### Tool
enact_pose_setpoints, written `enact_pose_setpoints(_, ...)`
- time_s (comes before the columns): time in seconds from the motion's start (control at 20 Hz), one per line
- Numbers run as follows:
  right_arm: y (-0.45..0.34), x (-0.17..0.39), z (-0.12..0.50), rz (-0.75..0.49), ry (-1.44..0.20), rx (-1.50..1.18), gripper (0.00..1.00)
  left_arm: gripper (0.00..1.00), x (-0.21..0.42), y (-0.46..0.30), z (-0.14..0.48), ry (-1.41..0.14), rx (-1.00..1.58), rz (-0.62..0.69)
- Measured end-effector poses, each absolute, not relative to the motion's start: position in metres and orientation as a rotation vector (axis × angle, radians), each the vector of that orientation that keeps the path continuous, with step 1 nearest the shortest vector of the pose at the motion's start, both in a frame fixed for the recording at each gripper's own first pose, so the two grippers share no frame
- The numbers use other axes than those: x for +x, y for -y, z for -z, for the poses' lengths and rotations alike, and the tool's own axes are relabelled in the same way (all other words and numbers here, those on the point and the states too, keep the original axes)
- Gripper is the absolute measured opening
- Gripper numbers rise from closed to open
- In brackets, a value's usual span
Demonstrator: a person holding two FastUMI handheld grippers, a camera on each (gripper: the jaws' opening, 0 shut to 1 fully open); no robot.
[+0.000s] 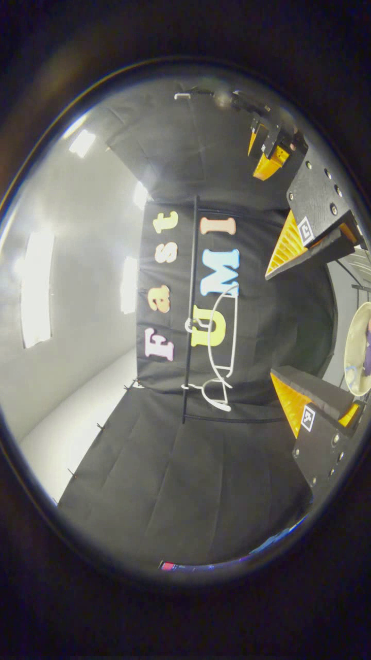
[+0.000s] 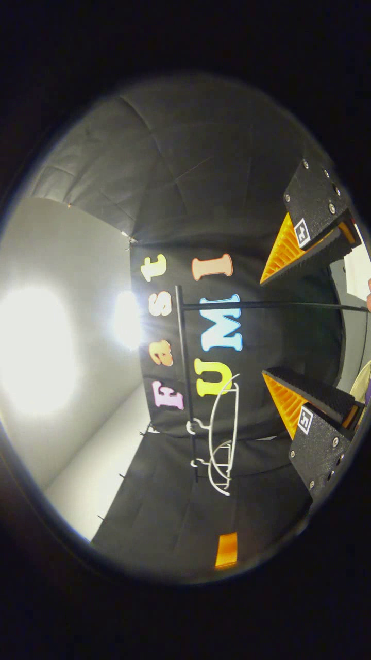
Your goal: Grasp the clothes on the hanger with both hands and then place them into the laundry hamper below.
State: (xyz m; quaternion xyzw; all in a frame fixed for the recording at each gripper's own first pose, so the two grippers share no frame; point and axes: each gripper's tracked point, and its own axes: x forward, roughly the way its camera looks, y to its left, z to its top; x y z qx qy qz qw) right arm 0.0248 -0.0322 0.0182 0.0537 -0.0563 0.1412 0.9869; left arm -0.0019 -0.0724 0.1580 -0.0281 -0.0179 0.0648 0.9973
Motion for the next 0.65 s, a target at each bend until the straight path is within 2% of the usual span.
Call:
enact_pose_setpoints(0.2,0.034,-0.003,-0.023,-0.235,0.115,0.137,0.91,1.0,-0.02,0.058,-0.131,0.006,-0.122,-0.126)
enact_pose_setpoints(0.3,0.036,-0.012,-0.024,-0.215,0.146,0.113,0.9,0.95,-0.028,0.049,-0.121,0.023,-0.163,-0.167)
enact_pose_setpoints(0.35,0.032,-0.016,-0.021,-0.213,0.147,0.104,0.95,1.0,-0.036,0.041,-0.12,0.05,-0.17,-0.208)
enact_pose_setpoints(0.45,0.02,-0.024,-0.01,-0.226,0.13,0.076,0.95,1.0,-0.047,0.03,-0.116,0.089,-0.122,-0.263)
enact_pose_setpoints(0.5,0.014,-0.029,-0.005,-0.233,0.117,0.059,0.9,0.98,-0.05,0.028,-0.113,0.088,-0.073,-0.271)
enact_pose_setpoints(0.55,0.009,-0.032,-0.002,-0.237,0.102,0.051,0.95,0.95,-0.051,0.03,-0.107,0.074,-0.02,-0.265)
enact_pose_setpoints(0.6,0.005,-0.036,-0.001,-0.24,0.089,0.057,0.95,0.95,-0.05,0.033,-0.106,0.063,0.026,-0.256)
enact_pose_setpoints(0.65,0.002,-0.037,0.001,-0.238,0.074,0.071,0.95,1.0,-0.048,0.038,-0.107,0.057,0.056,-0.249)
